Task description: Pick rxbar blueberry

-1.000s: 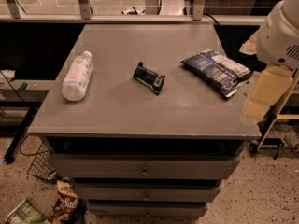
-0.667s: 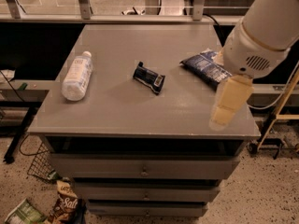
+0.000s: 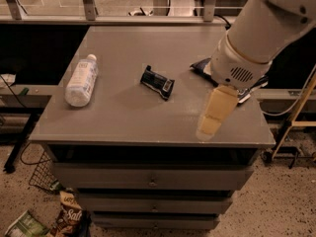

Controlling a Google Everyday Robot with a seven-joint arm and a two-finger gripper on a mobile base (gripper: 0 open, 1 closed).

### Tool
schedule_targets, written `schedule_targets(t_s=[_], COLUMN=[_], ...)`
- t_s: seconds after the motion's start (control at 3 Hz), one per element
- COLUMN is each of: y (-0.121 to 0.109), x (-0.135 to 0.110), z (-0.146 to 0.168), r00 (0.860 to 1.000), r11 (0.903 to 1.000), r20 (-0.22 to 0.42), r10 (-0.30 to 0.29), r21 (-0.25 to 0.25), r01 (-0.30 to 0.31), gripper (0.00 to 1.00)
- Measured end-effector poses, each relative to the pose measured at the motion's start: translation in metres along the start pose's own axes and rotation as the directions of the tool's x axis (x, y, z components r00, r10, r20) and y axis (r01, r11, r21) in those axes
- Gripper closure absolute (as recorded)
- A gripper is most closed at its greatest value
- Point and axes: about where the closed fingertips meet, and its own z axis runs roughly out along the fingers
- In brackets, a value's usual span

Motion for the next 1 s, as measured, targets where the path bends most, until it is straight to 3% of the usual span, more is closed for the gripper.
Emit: schedule_targets(t_s=[1.0], y=[-0.074], x=[-0.050], z=[0.051], r00=[0.986], r11=[0.9988], r20=[0.157], r10=[0.047], r21=[-0.021], r01=[-0.045], gripper=[0.00])
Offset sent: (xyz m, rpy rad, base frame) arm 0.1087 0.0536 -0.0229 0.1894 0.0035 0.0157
